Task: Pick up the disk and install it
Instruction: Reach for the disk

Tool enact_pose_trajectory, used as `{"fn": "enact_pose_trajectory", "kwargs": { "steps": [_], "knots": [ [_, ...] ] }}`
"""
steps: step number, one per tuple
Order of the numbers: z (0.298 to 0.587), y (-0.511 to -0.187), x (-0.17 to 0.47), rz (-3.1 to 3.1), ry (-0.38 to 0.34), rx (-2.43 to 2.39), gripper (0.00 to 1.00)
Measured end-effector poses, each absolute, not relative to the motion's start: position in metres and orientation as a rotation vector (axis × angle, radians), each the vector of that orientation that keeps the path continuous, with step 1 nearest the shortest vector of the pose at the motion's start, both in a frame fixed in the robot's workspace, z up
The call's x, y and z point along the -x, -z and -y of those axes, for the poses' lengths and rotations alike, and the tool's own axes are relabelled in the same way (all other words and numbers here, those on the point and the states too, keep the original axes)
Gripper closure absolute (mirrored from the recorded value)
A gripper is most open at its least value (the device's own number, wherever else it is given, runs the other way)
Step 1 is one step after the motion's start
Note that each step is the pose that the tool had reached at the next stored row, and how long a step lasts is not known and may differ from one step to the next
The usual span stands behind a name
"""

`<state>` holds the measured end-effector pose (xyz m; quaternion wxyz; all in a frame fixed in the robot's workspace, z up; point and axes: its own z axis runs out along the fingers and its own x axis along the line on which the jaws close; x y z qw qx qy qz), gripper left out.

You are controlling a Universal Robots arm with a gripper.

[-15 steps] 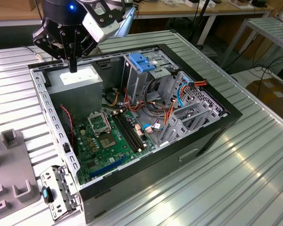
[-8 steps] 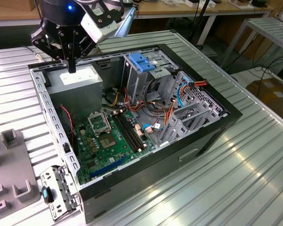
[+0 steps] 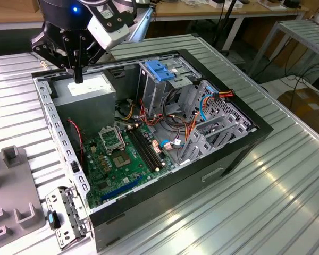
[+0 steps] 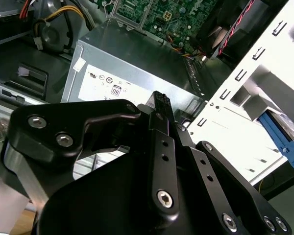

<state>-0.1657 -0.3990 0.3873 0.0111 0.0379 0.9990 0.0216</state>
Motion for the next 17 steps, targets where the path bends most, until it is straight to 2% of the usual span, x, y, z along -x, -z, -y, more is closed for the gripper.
{"fn": "enact_pose_trajectory", "kwargs": {
  "steps": [17],
  "knots": [
    [0.399, -0.385, 0.181, -3.119, -0.067, -0.118, 0.89]
  ]
}}
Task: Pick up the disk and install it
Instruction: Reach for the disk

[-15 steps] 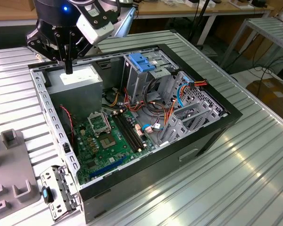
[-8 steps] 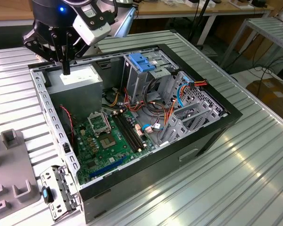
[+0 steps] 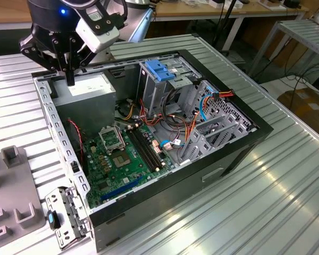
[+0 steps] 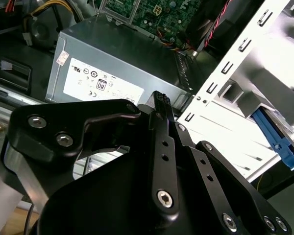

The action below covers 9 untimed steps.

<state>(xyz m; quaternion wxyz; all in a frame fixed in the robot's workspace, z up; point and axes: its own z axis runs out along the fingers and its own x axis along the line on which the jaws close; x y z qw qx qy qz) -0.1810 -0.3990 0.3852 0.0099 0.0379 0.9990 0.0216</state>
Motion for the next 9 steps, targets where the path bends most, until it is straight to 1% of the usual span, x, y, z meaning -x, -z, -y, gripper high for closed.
{"fn": "enact_pose_trajectory", "kwargs": {
  "steps": [9],
  "knots": [
    [0.399, -0.3841, 0.1913, -3.12, -0.067, -0.119, 0.89]
  ]
}}
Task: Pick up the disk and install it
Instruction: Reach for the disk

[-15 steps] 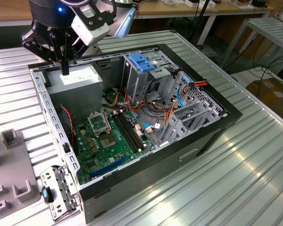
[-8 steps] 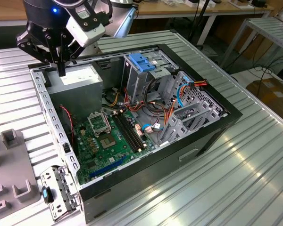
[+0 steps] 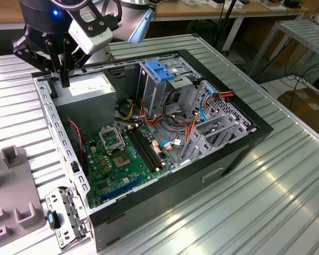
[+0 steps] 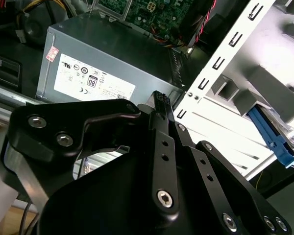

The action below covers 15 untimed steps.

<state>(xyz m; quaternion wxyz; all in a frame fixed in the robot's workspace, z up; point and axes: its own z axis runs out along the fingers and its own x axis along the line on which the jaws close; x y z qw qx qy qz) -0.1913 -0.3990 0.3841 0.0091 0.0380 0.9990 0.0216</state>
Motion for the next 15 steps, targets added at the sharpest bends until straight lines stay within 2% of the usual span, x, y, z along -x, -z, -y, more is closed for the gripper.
{"fn": "enact_pose_trajectory", "kwargs": {
  "steps": [15],
  "knots": [
    [0.399, -0.383, 0.21, -3.122, -0.067, -0.119, 0.89]
  ]
}}
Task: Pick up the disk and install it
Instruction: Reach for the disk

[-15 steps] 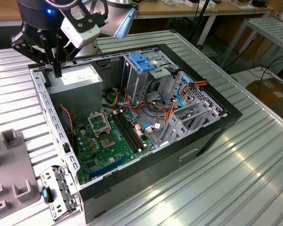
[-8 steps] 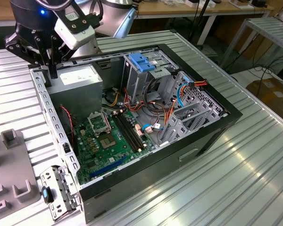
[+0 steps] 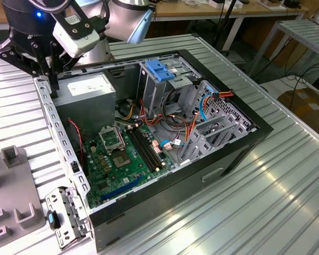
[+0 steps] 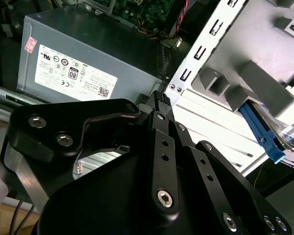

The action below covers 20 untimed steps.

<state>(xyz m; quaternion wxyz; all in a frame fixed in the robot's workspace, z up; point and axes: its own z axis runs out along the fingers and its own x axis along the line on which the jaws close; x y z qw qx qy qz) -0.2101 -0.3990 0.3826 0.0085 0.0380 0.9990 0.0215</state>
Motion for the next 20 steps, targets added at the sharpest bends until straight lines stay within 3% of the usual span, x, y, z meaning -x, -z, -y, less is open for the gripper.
{"fn": "enact_pose_trajectory", "kwargs": {
  "steps": [20],
  "knots": [
    [0.399, -0.38, 0.241, -3.123, -0.067, -0.119, 0.89]
  ]
}}
